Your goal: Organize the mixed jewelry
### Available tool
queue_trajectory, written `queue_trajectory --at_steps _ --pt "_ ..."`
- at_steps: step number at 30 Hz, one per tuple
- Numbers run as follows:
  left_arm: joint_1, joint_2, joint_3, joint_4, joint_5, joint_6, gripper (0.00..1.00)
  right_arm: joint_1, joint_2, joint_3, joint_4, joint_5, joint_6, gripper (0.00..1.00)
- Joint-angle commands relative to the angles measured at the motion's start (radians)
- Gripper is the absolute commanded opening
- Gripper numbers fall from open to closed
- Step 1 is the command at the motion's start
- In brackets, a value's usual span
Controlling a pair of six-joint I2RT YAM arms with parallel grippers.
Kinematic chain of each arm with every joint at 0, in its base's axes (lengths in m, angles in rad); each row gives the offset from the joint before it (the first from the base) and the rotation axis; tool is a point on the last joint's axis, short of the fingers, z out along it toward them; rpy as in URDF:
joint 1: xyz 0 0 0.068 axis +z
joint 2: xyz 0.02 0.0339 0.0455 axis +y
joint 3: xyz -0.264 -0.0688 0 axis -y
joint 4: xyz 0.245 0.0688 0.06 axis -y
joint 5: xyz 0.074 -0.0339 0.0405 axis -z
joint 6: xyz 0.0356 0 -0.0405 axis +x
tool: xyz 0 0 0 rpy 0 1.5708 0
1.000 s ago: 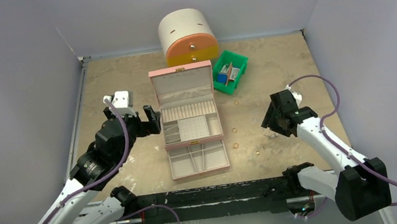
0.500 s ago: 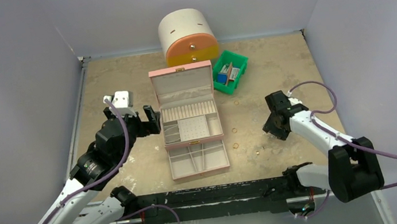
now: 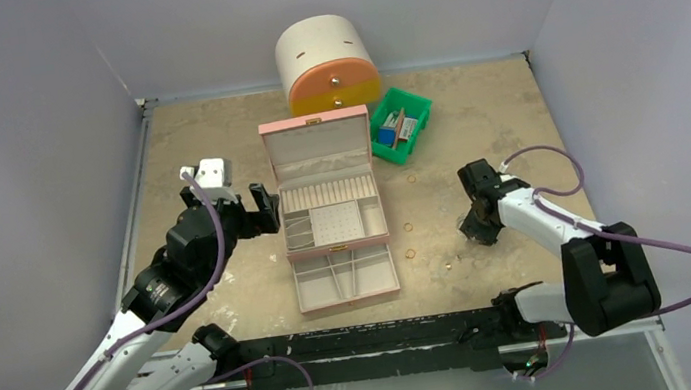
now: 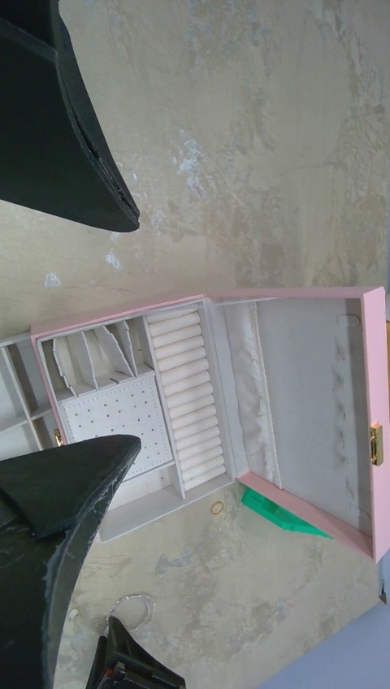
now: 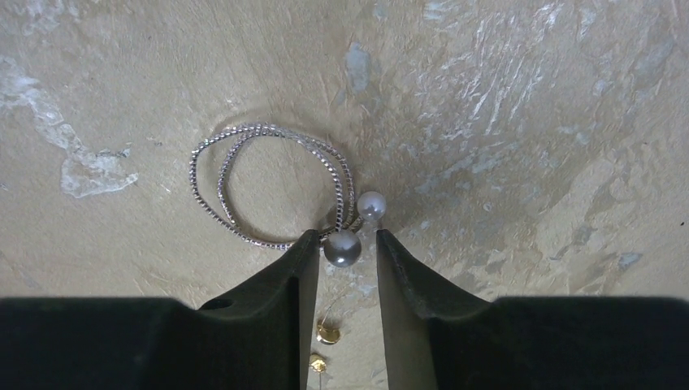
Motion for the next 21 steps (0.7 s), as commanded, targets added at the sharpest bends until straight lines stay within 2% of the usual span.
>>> queue_trajectory --at_steps 1,3,6,10,16,21 --pt "0.0 -0.004 0.013 0.029 -0.003 0.002 0.95 0.002 0.008 -0.005 -0.006 0.036 0.035 0.32" --pt "-0.001 -0.003 0.013 0.029 -0.003 0.002 0.95 0.002 0.008 -0.005 -0.005 0.037 0.038 0.31" --pt "0.0 -0.001 0.013 0.029 -0.003 0.003 0.95 0.002 0.005 -0.006 -0.007 0.039 0.039 0.22" --pt "-0.001 0.001 0.014 0.027 -0.006 0.003 0.95 0.001 -0.014 -0.005 -0.006 0.035 0.035 0.01" --pt "0.0 -0.001 0.013 0.028 -0.007 0.003 0.95 0.002 -0.077 0.014 -0.022 0.06 -0.011 0.0" --pt "0.0 -0.001 0.014 0.028 -0.011 0.003 0.95 0.002 -0.165 0.046 -0.03 0.01 -0.106 0.0"
